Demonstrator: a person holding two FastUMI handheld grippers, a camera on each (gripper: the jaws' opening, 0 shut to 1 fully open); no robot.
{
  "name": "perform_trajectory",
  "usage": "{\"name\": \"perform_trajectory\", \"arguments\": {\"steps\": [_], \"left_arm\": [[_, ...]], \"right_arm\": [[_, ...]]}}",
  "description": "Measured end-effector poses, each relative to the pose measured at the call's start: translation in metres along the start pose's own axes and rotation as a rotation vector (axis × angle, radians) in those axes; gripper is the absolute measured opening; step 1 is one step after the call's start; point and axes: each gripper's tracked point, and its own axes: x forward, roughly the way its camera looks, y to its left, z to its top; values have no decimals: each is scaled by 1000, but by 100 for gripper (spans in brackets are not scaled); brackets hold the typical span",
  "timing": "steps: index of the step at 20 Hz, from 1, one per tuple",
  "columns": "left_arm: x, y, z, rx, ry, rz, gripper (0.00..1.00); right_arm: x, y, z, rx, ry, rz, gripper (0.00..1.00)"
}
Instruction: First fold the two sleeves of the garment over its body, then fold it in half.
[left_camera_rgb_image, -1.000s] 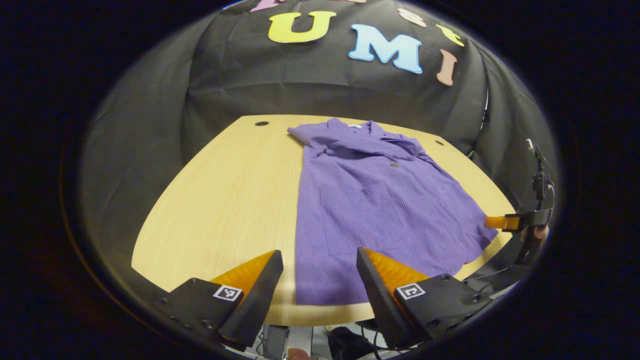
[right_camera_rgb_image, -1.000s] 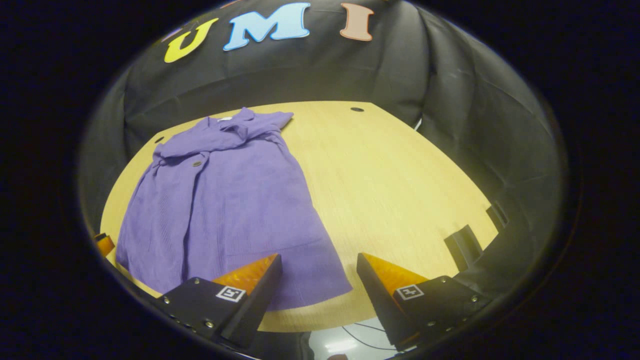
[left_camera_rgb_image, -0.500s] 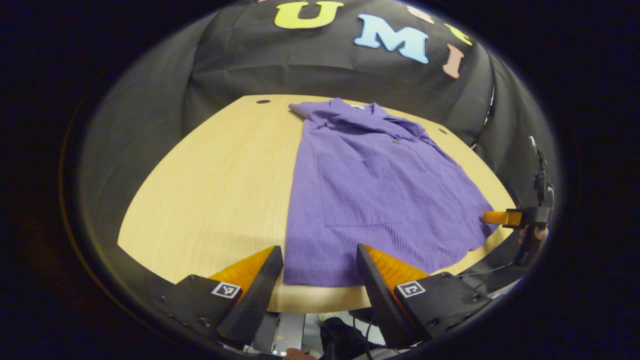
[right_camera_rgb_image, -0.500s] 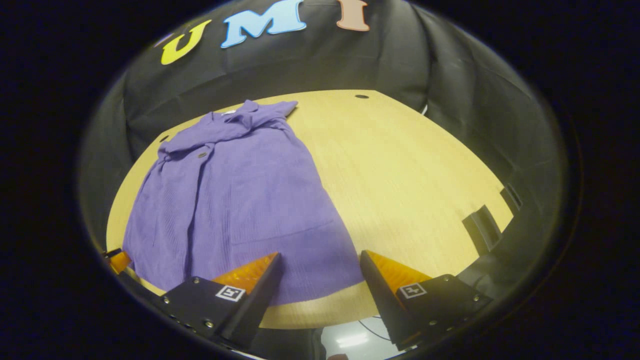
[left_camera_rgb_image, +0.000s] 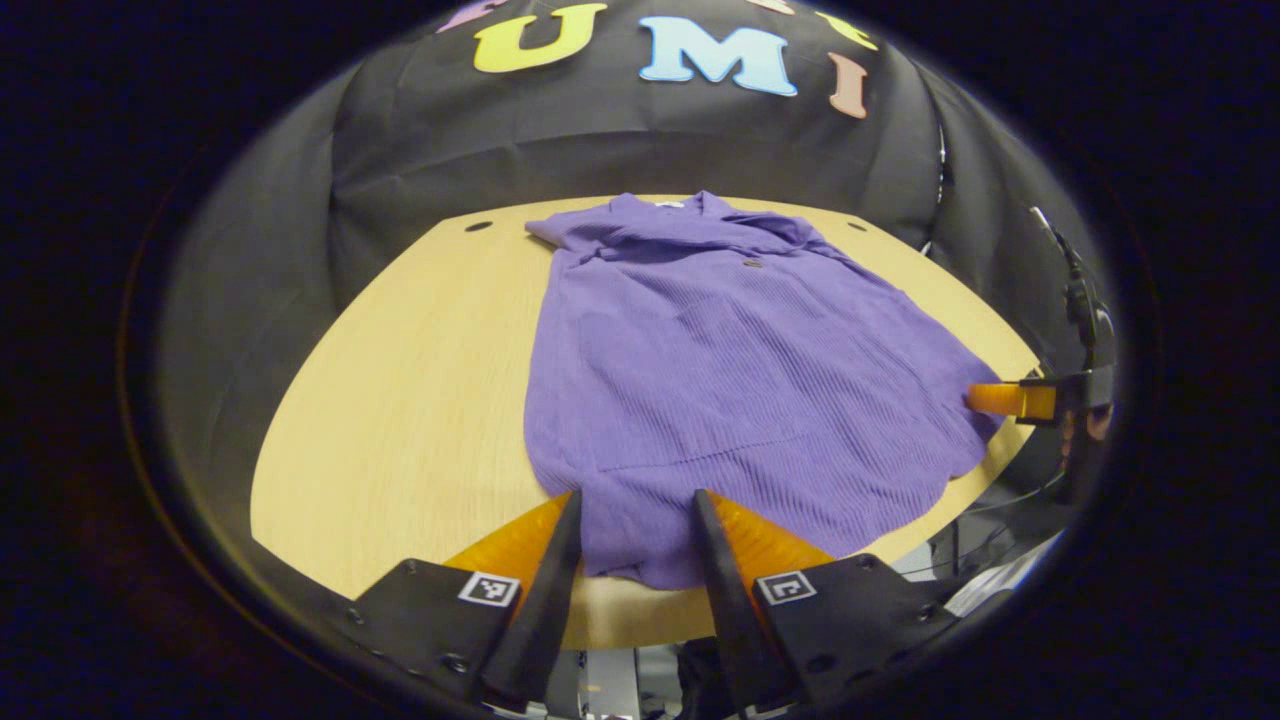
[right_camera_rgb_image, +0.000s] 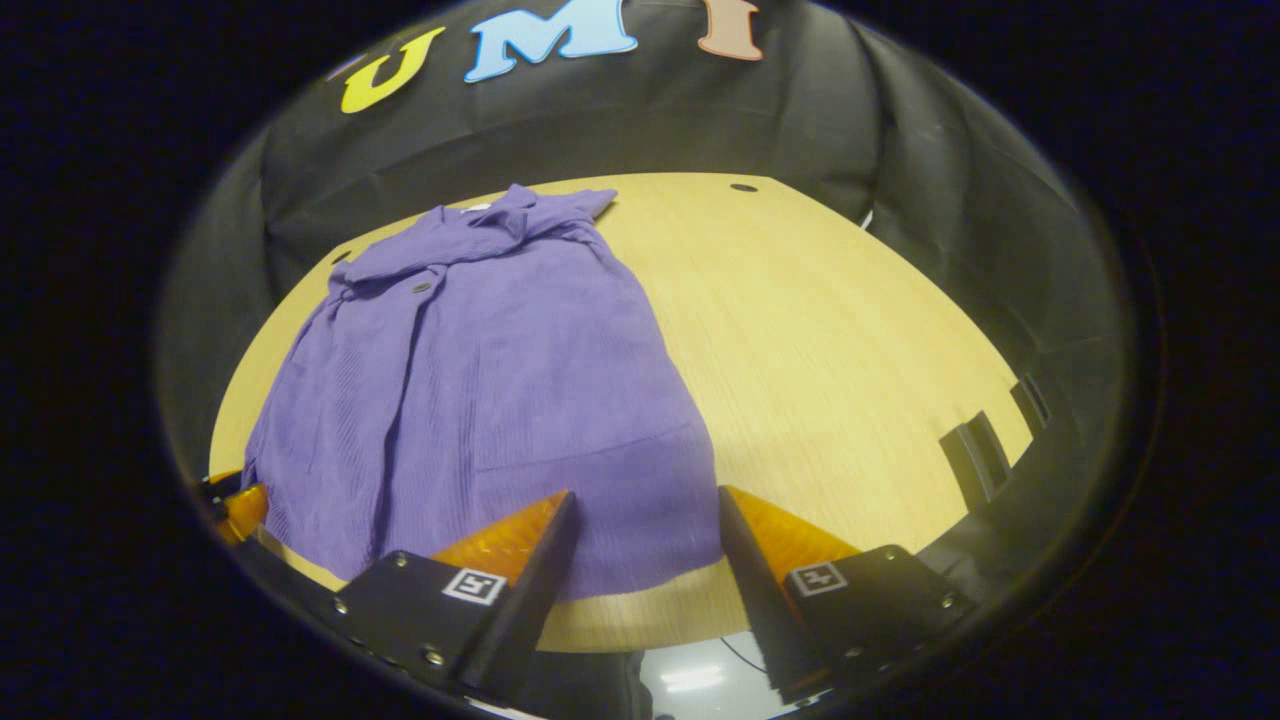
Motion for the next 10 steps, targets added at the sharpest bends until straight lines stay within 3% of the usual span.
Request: {"name": "perform_trajectory", "arguments": {"steps": [1, 2, 3, 5, 7, 9, 10], "left_arm": [[1, -1, 2, -2, -1, -5, 57], [4, -1, 3, -4, -2, -7, 51], [4, -2, 4, -10, -2, -14, 36], [5, 0, 4, 3, -1, -12, 36], [5, 0, 5, -23, 7, -11, 17], [6, -2, 10, -30, 6, -5, 17], [7, -3, 7, -34, 6, -10, 10]], "right_arm": [[1, 2, 1, 6, 1, 6, 75], [1, 6, 2, 21, 1, 6, 70], [2, 10, 3, 30, 2, 13, 49], [3, 10, 3, 13, 20, 13, 35], [7, 14, 8, 27, 2, 20, 35], [3, 14, 6, 47, 23, 25, 7], [2, 14, 8, 49, 18, 28, 7]]}}
